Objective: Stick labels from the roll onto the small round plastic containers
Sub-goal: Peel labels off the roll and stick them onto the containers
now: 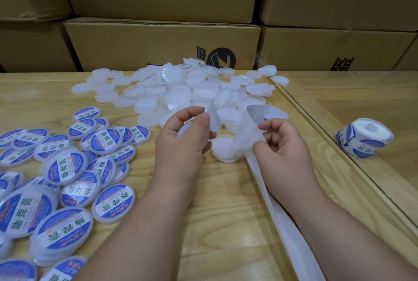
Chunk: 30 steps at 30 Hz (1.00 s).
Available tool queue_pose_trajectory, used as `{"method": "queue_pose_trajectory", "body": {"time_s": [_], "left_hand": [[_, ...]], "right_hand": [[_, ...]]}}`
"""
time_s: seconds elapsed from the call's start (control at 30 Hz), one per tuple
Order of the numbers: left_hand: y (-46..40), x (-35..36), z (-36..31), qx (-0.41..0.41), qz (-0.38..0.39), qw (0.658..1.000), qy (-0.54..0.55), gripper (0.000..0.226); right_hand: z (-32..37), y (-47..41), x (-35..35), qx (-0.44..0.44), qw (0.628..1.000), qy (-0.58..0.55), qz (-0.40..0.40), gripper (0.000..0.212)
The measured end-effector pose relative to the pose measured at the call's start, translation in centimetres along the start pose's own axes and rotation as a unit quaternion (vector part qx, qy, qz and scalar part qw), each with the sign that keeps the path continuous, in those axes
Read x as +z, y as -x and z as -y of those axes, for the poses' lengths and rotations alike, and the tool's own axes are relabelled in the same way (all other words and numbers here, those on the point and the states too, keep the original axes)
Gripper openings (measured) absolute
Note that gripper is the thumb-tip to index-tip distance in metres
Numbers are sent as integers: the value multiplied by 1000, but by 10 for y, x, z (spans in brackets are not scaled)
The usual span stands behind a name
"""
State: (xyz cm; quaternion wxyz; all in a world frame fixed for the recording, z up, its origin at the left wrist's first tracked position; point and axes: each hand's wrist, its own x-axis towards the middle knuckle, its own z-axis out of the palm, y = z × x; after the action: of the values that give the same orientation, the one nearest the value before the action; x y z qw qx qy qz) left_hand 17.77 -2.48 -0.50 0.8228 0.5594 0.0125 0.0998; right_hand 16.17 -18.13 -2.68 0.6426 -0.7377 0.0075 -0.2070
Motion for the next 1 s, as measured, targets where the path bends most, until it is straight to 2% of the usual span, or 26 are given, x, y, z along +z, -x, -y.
{"method": "queue_pose_trajectory", "body": {"time_s": [0.1, 0.27, 0.43, 0.6, 0.77, 0.93, 1.0], "left_hand": [[0, 1, 3, -11, 13, 1000, -22, 9], [5, 5, 7, 3, 59, 991, -119, 13], [6, 7, 10, 5, 61, 986, -154, 18], [5, 6, 10, 7, 54, 985, -165, 16], [4, 6, 11, 5, 53, 983, -178, 15], [3, 3, 10, -13, 62, 988, -140, 9], [3, 2, 9, -13, 72, 992, -107, 17]], "right_hand": [[1, 1, 1, -14, 1000, 1, 9, 42], [4, 4, -2, -81, 995, 55, 33, 60], [3, 3, 1, -112, 990, 77, 32, 45], [5, 6, 1, -132, 987, 74, 46, 50], [7, 7, 3, -135, 988, 67, 31, 40], [7, 5, 4, -108, 993, 55, 6, 27], [7, 4, 4, -106, 993, 57, 2, 20]]}}
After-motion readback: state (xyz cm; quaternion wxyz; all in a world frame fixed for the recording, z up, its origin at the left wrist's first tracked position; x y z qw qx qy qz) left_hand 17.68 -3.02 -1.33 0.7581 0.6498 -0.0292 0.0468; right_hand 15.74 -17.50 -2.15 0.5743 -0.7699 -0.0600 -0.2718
